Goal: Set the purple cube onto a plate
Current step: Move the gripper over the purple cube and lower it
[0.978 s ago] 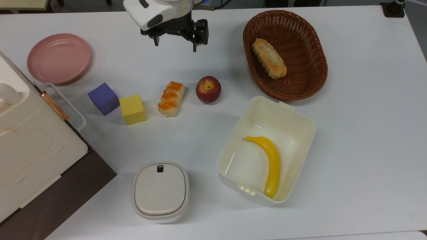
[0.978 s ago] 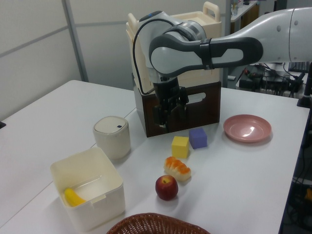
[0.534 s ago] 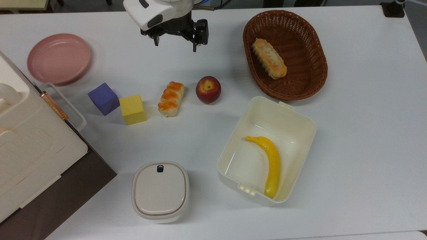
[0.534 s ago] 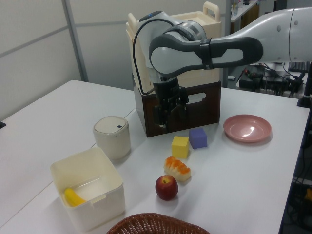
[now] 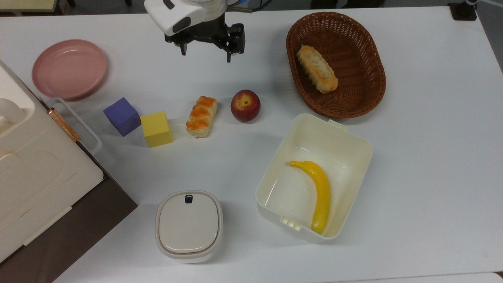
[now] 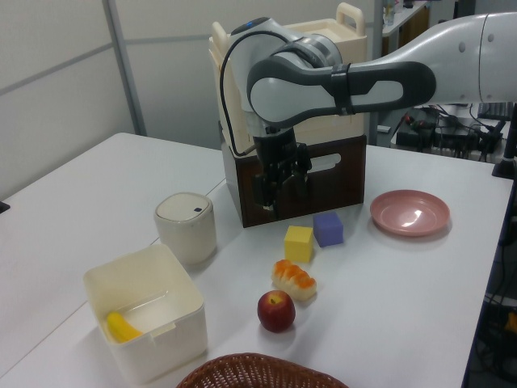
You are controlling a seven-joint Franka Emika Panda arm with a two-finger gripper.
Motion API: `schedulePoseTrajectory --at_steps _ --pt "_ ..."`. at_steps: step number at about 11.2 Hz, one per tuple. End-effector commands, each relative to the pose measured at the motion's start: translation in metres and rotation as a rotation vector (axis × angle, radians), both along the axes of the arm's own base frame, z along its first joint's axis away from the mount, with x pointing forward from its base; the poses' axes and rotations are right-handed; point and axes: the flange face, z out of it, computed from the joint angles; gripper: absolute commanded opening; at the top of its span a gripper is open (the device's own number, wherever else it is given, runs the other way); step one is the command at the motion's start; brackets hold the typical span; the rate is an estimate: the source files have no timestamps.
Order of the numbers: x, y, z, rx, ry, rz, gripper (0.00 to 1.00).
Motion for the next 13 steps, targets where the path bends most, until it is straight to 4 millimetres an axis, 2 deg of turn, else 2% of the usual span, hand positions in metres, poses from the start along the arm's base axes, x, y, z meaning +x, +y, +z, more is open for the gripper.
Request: schedulePoseTrajectory --at_steps 1,3,7,9,11,13 --pt "-0.003 -0.028 0.003 -0.003 -0.021 0.044 1.0" --pt "-0.004 -0.055 -0.002 -0.067 0.003 0.101 1.0" --pt "-0.012 -0.151 -0.018 -0.071 -0.006 -0.04 1.0" --pt "-0.012 -0.199 -0.042 -0.074 -0.088 -0.119 1.0" --pt "0.004 -0.218 -0.085 -0.079 -0.105 -0.212 1.0" --pt "0.017 -0.234 -0.105 -0.102 -0.198 -0.41 1.0"
